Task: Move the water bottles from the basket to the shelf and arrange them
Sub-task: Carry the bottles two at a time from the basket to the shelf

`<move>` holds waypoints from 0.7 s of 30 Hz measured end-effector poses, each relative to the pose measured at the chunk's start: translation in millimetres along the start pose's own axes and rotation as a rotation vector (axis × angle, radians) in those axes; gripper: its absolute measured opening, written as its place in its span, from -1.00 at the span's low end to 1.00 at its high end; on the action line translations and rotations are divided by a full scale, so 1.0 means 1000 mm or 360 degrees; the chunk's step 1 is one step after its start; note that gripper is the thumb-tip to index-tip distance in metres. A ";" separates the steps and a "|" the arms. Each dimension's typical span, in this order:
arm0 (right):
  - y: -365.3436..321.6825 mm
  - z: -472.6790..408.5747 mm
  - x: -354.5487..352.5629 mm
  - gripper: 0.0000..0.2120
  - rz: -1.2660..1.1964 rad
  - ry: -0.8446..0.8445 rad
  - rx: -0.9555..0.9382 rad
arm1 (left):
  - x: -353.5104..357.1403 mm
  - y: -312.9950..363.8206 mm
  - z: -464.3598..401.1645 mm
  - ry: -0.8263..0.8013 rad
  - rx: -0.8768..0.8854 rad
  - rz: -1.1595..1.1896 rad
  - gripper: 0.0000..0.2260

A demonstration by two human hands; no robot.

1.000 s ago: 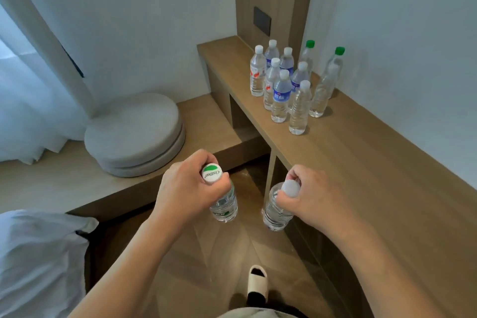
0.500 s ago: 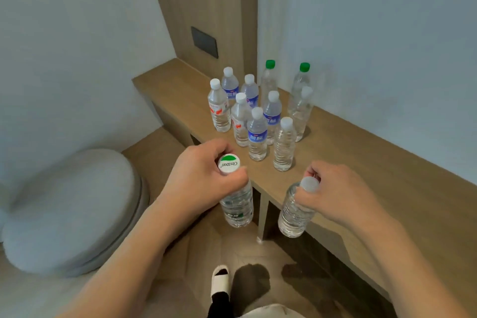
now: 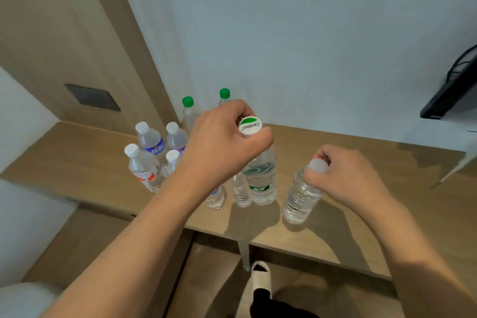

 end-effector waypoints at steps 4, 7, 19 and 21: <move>0.016 -0.040 0.003 -0.77 0.0026 -0.0001 0.0014 | 0.026 0.006 -0.047 -0.0065 0.0073 -0.0104 -0.84; 0.027 -0.067 0.012 -0.77 0.0027 -0.0028 -0.0013 | 0.052 -0.002 -0.076 -0.0146 0.0104 -0.0266 -0.83; 0.046 -0.136 0.048 -0.78 0.0028 0.0046 0.0078 | 0.151 -0.079 -0.129 -0.0620 0.0027 -0.0742 -0.77; 0.045 -0.140 0.055 -0.75 0.0110 -0.0055 0.0097 | 0.162 -0.089 -0.129 -0.0694 0.0012 -0.0793 -0.76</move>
Point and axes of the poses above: each hand's wrist, its own z-axis away from the middle knuckle, its own x-axis out of the palm, y = z × x, the point moved 8 cm from there along -z, towards the middle knuckle, and after that the axes turned 4 degrees about -y, right-handed, at the moved point
